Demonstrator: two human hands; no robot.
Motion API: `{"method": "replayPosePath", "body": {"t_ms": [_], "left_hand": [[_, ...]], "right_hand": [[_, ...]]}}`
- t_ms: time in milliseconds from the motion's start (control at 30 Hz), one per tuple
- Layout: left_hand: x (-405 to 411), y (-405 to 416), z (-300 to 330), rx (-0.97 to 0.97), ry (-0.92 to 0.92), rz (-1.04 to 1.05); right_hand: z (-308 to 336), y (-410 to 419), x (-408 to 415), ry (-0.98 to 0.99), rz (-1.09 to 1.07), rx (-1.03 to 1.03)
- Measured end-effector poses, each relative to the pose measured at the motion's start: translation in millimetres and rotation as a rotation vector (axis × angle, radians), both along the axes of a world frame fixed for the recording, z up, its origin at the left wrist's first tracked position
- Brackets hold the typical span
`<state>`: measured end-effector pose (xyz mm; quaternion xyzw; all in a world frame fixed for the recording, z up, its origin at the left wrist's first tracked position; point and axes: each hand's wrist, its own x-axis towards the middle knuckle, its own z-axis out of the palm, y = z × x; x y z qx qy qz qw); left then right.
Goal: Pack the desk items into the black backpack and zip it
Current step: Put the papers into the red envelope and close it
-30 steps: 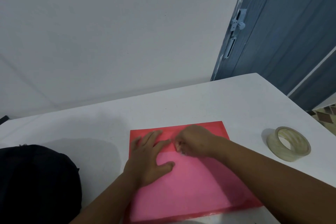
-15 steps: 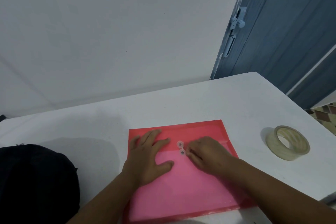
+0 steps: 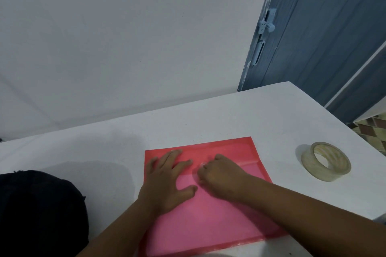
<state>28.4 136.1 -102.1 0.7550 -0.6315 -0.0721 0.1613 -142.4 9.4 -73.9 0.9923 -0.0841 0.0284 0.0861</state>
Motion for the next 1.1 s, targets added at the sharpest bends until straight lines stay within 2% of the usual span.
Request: {"method": "replayPosePath", "body": {"t_ms": [133,200,267,467,700,867,1100], "left_hand": [[0.8,0.5,1.6,0.019,-0.013,-0.010],[0.9,1.1,3.3,0.031,-0.009,-0.015],[0.9,1.2,4.2,0.025,0.006,-0.015],[1.3,3.7,5.3,0.013,0.030,-0.015],[0.8,3.0,3.4,-0.009,0.021,-0.013],[0.4,2.9,-0.6,-0.045,0.017,-0.011],[1.6,1.8,-6.5,-0.067,-0.001,-0.021]], "right_hand": [[12.5,-11.8,14.6,0.139,0.068,0.083],[17.1,-17.2,20.2,0.214,0.018,0.149],[20.7,-19.8,20.5,0.205,-0.066,0.261],[19.3,-19.0,4.1,0.112,-0.194,0.429],[3.6,-24.5,-18.7,-0.100,-0.292,0.441],[-7.1,-2.9,-30.7,-0.384,-0.137,0.486],[-13.1,3.0,-17.2,-0.429,-0.292,0.539]]}}
